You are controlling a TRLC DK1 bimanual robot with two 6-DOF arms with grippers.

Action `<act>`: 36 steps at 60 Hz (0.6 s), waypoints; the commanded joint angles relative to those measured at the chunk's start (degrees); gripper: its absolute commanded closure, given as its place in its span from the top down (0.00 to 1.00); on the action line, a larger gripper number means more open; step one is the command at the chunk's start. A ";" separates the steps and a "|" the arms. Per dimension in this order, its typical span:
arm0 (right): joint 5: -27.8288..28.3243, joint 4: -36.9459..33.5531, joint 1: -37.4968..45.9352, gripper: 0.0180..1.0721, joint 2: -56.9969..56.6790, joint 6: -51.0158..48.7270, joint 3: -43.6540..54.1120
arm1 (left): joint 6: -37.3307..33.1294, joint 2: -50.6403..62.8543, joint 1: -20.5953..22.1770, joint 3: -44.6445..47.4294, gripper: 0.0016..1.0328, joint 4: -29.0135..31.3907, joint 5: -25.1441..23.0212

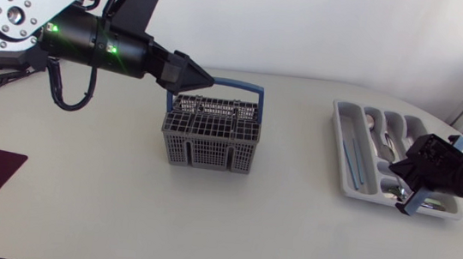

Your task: Transfer all utensils from the basket to the drawer tray.

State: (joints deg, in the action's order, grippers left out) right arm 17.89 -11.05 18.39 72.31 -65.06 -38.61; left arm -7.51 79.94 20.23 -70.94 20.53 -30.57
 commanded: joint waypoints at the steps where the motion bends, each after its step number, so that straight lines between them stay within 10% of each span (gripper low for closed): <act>1: -1.72 3.40 2.96 0.05 3.62 -6.22 2.58 | -1.63 1.27 -0.98 2.12 0.92 -0.23 0.77; 36: -11.03 22.91 12.11 0.06 21.03 -15.45 1.34 | -3.74 2.76 -3.88 5.28 0.92 -0.06 2.53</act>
State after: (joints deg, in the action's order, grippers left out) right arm 7.90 10.35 29.58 91.20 -78.15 -37.21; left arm -9.76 81.82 17.15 -67.35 20.49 -28.16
